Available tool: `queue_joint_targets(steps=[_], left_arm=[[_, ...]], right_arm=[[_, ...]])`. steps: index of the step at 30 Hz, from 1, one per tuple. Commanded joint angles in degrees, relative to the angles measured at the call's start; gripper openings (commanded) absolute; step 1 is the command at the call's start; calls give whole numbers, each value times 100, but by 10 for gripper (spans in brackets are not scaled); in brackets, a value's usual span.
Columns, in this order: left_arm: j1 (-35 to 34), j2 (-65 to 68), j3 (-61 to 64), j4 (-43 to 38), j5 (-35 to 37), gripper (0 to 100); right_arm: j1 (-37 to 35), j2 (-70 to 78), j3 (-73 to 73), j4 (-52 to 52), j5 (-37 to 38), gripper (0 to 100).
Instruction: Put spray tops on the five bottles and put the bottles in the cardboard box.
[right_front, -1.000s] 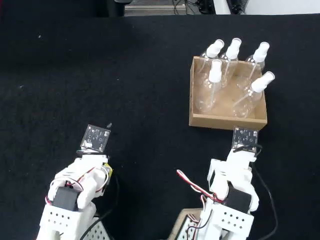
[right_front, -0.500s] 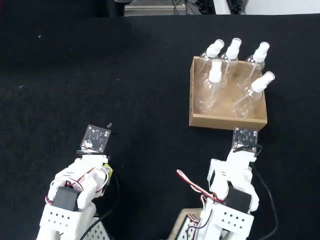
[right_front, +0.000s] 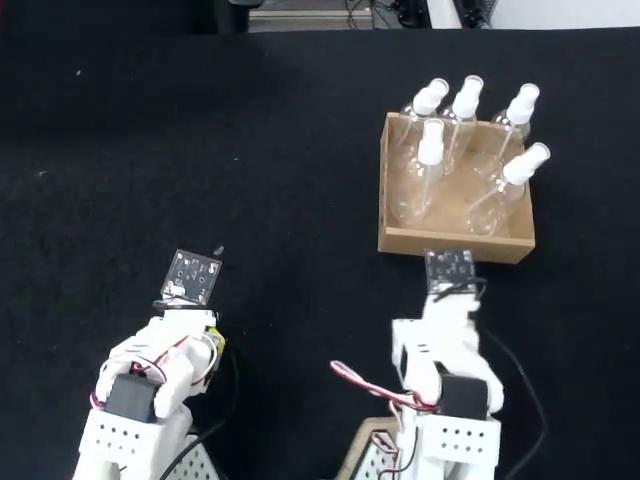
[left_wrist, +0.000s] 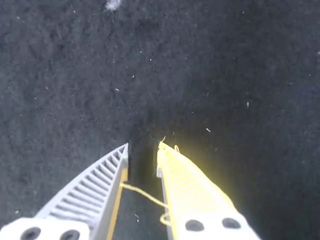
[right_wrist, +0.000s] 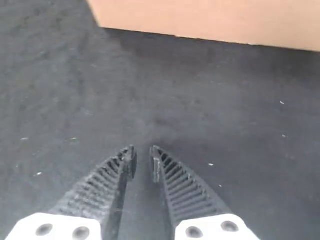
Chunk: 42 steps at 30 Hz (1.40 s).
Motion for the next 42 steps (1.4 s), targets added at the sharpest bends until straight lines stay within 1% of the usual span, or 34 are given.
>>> queue_joint_targets(steps=[1,29,37,42], left_arm=[[22,-79,48,123,-26,95],[-31,-79,48,123,-26,95],[-1007,-79,48,123,-26,95],[-1077,-79,48,123,-26,95]], right_arm=[[-237,-479,-40,53,26,14],[-211,-479,-40,53,26,14],[-211,-479,-40,53,26,14],[-211,-479,-40,53,26,14]])
